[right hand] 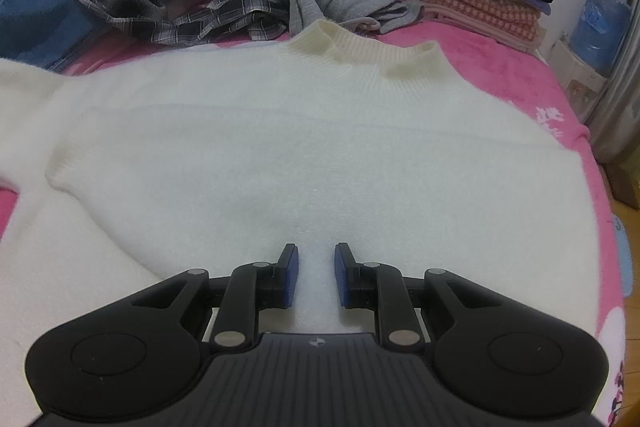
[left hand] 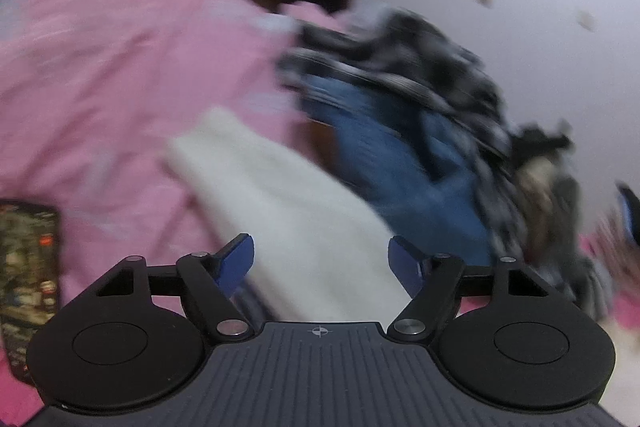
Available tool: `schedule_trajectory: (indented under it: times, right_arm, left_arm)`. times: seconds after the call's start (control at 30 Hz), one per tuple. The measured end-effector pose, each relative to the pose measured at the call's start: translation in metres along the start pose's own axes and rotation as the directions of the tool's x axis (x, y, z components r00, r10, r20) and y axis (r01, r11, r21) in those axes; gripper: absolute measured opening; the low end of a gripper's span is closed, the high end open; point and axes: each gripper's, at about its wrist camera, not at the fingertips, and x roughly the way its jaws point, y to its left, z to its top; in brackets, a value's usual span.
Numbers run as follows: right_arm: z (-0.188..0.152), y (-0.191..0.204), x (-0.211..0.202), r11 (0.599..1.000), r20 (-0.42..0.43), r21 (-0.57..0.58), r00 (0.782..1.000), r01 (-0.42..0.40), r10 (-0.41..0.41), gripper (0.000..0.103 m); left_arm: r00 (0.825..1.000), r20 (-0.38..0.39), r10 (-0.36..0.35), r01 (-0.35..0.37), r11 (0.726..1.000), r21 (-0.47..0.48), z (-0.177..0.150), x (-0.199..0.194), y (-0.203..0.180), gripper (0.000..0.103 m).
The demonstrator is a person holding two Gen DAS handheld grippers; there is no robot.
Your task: Fold clothes
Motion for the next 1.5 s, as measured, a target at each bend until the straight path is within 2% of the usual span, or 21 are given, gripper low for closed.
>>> schedule_trajectory:
  times: [0.03, 0.13, 0.23, 0.3, 0.33, 0.4, 0.5, 0.57, 0.6, 0.67, 0.77, 0.9, 1.07, 1.13, 1.23, 1.33, 1.47, 1.5]
  right_arm:
    - [0.000, 0.000, 0.000, 1.000, 0.000, -0.001, 1.000, 0.002, -0.002, 0.021]
    - [0.000, 0.001, 0.000, 1.000, -0.001, -0.006, 1.000, 0.009, -0.009, 0.021]
    - [0.000, 0.002, 0.000, 1.000, -0.003, -0.010, 1.000, 0.016, -0.016, 0.021]
    - [0.000, 0.003, 0.000, 1.000, -0.004, -0.012, 1.000, 0.021, -0.021, 0.021]
    - [0.000, 0.004, 0.001, 1.000, -0.004, -0.013, 1.000, 0.022, -0.022, 0.021]
    - [0.000, 0.004, 0.001, 1.000, -0.004, -0.018, 1.000, 0.025, -0.025, 0.021]
    - [0.000, 0.005, 0.001, 0.999, -0.004, -0.020, 1.000, 0.027, -0.027, 0.021]
    - [0.000, 0.005, 0.002, 0.999, -0.005, -0.020, 1.000, 0.029, -0.029, 0.021]
    - [0.000, 0.006, 0.002, 0.999, -0.004, -0.021, 1.000, 0.030, -0.031, 0.021]
    - [0.000, 0.006, 0.001, 0.999, -0.003, -0.024, 0.999, 0.032, -0.032, 0.021]
    - [0.000, 0.006, 0.002, 0.999, -0.002, -0.025, 0.999, 0.033, -0.033, 0.021]
    - [0.000, 0.006, 0.002, 0.999, 0.000, -0.026, 0.999, 0.034, -0.034, 0.021]
    - [0.000, 0.006, 0.002, 0.999, 0.001, -0.026, 0.999, 0.032, -0.032, 0.021]
    - [0.000, 0.006, 0.002, 0.999, 0.001, -0.026, 1.000, 0.031, -0.031, 0.021]
    - [0.001, 0.006, 0.002, 0.999, 0.000, -0.024, 1.000, 0.029, -0.029, 0.021]
    - [0.001, 0.006, 0.002, 0.999, -0.001, -0.020, 1.000, 0.028, -0.028, 0.021]
    - [0.004, 0.004, 0.001, 1.000, -0.008, -0.024, 1.000, 0.013, -0.013, 0.021]
    - [0.005, 0.002, 0.001, 1.000, -0.012, -0.028, 1.000, 0.005, -0.005, 0.022]
  left_arm:
    - [1.000, 0.011, 0.023, -0.023, 0.999, -0.029, 0.003, 0.001, 0.008, 0.069]
    - [0.996, 0.035, 0.081, -0.079, 0.995, -0.066, 0.005, 0.002, 0.018, 0.069]
    - [0.993, 0.003, 0.122, -0.121, 0.987, -0.103, 0.007, 0.013, 0.027, 0.070]
    - [0.992, -0.003, 0.123, -0.123, 0.984, -0.125, 0.009, 0.019, 0.031, 0.068]
    - [0.994, -0.006, 0.113, -0.113, 0.985, -0.131, 0.011, 0.023, 0.032, 0.062]
    - [0.996, -0.010, 0.090, -0.091, 0.986, -0.137, 0.013, 0.030, 0.031, 0.059]
    - [0.995, -0.022, 0.100, -0.103, 0.982, -0.156, 0.015, 0.041, 0.032, 0.052]
    - [0.994, -0.028, 0.108, -0.112, 0.979, -0.170, 0.016, 0.047, 0.033, 0.039]
    - [0.994, -0.025, 0.105, -0.108, 0.980, -0.168, 0.015, 0.047, 0.034, 0.036]
    - [0.995, -0.017, 0.099, -0.101, 0.981, -0.164, 0.014, 0.048, 0.034, 0.022]
    - [0.997, 0.013, 0.074, -0.071, 0.989, -0.132, 0.014, 0.043, 0.030, 0.011]
    - [0.998, 0.063, 0.015, -0.010, 0.997, -0.083, 0.014, 0.032, 0.018, 0.008]
    - [0.985, 0.125, -0.119, 0.117, 0.993, 0.029, 0.013, 0.009, -0.016, 0.008]
    - [0.972, 0.131, -0.193, 0.183, 0.979, 0.086, 0.008, -0.003, -0.035, 0.008]
    - [0.942, 0.104, -0.318, 0.297, 0.938, 0.176, -0.005, -0.018, -0.066, 0.008]
    - [0.912, 0.009, -0.411, 0.396, 0.886, 0.241, -0.027, -0.027, -0.095, 0.008]
    - [0.873, -0.122, -0.472, 0.485, 0.815, 0.318, -0.066, -0.028, -0.130, 0.008]
    - [0.868, -0.152, -0.474, 0.496, 0.804, 0.327, -0.075, -0.026, -0.137, 0.008]
